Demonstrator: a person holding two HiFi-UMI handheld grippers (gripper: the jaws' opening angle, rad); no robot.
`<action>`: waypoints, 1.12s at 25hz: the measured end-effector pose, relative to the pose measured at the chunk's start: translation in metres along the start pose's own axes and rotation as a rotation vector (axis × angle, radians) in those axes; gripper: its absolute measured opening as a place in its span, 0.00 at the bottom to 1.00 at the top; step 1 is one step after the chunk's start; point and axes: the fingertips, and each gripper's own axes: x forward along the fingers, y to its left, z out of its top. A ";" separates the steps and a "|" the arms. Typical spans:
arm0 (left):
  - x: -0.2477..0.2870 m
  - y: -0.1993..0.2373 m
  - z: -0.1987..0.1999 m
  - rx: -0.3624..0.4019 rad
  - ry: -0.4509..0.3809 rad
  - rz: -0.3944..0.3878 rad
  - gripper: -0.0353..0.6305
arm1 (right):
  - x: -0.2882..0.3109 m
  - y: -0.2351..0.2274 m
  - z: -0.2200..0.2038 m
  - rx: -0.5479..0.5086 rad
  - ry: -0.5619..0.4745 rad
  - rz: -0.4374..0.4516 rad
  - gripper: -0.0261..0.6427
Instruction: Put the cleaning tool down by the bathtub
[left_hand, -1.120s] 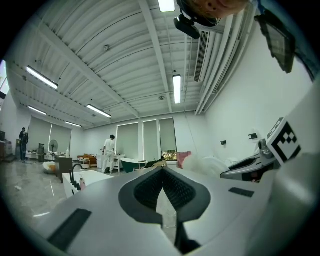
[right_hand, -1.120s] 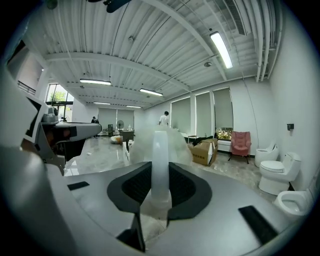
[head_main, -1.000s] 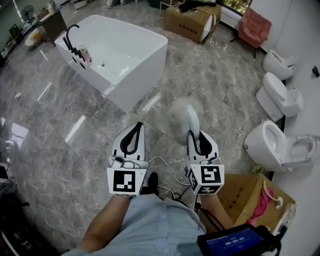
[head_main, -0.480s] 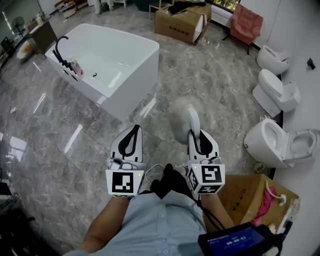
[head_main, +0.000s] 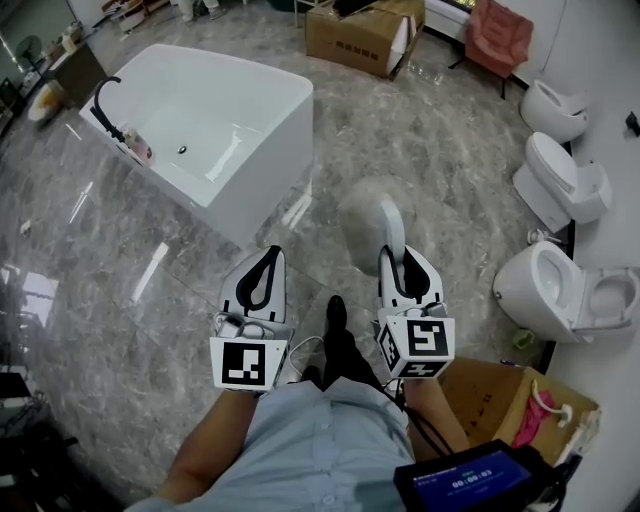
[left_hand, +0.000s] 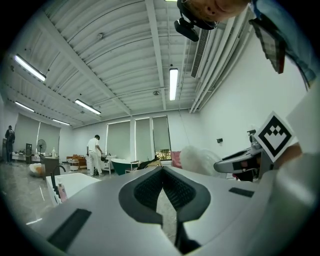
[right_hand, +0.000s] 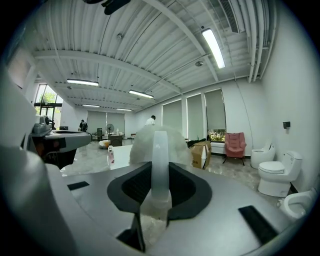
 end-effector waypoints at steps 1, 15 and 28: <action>0.016 0.002 -0.001 -0.003 0.001 -0.002 0.08 | 0.014 -0.010 0.002 0.004 0.003 -0.003 0.18; 0.218 0.021 -0.009 0.006 0.059 0.020 0.08 | 0.192 -0.108 0.027 0.053 0.054 0.080 0.18; 0.287 0.038 0.038 0.058 -0.034 0.036 0.08 | 0.253 -0.137 0.085 0.030 -0.046 0.103 0.18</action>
